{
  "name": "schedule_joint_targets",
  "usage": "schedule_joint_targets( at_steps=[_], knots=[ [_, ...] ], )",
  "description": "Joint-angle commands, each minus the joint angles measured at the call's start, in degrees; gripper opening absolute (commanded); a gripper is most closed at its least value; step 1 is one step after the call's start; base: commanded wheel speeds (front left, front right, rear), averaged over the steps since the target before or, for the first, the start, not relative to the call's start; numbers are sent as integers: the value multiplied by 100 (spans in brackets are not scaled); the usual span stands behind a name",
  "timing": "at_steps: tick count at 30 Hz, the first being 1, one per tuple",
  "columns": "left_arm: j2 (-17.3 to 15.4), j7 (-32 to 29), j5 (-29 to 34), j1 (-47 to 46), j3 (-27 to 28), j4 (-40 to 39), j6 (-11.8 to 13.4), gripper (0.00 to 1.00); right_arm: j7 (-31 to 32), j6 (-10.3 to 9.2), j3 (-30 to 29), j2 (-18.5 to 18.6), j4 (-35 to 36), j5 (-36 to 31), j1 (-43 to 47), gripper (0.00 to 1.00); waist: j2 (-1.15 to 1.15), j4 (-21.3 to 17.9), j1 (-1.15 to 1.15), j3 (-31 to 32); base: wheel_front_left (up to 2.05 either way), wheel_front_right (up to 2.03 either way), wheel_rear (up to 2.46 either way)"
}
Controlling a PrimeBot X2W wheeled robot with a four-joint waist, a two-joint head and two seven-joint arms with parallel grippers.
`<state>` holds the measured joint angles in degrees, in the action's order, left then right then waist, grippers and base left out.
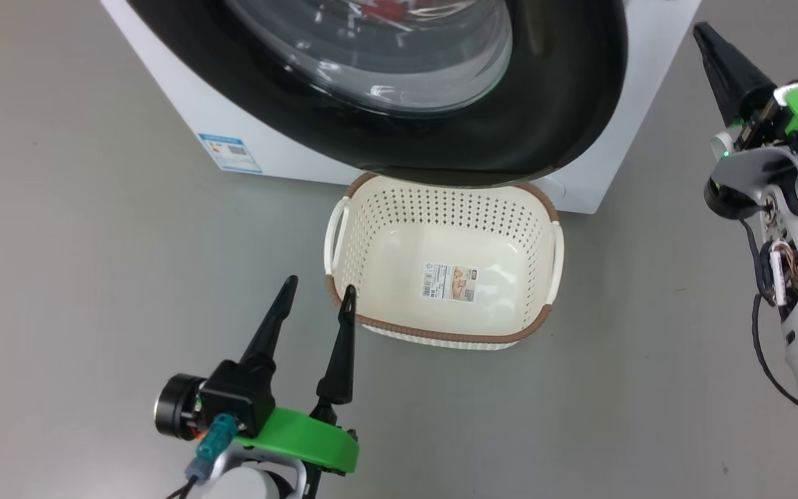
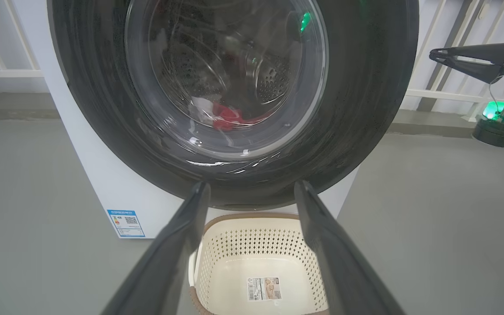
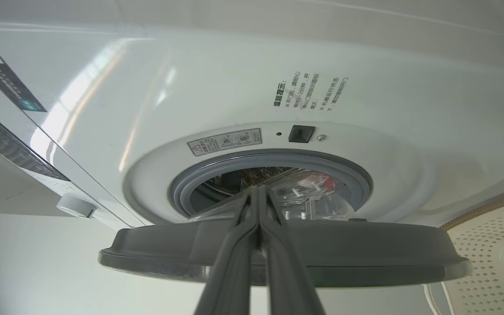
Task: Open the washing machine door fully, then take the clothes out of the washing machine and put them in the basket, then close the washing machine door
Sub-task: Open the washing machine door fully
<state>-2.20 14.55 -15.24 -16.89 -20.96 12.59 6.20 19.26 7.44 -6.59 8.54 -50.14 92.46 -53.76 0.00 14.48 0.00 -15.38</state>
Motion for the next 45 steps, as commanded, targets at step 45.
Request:
schedule_joint_targets(
  at_steps=[45],
  knots=[
    [-67,45,-192,-292,-50,-131,179,100,1802,5,509,-278,-390,38,-406,0,0,203,0,-114,0,0,0]
  ],
)
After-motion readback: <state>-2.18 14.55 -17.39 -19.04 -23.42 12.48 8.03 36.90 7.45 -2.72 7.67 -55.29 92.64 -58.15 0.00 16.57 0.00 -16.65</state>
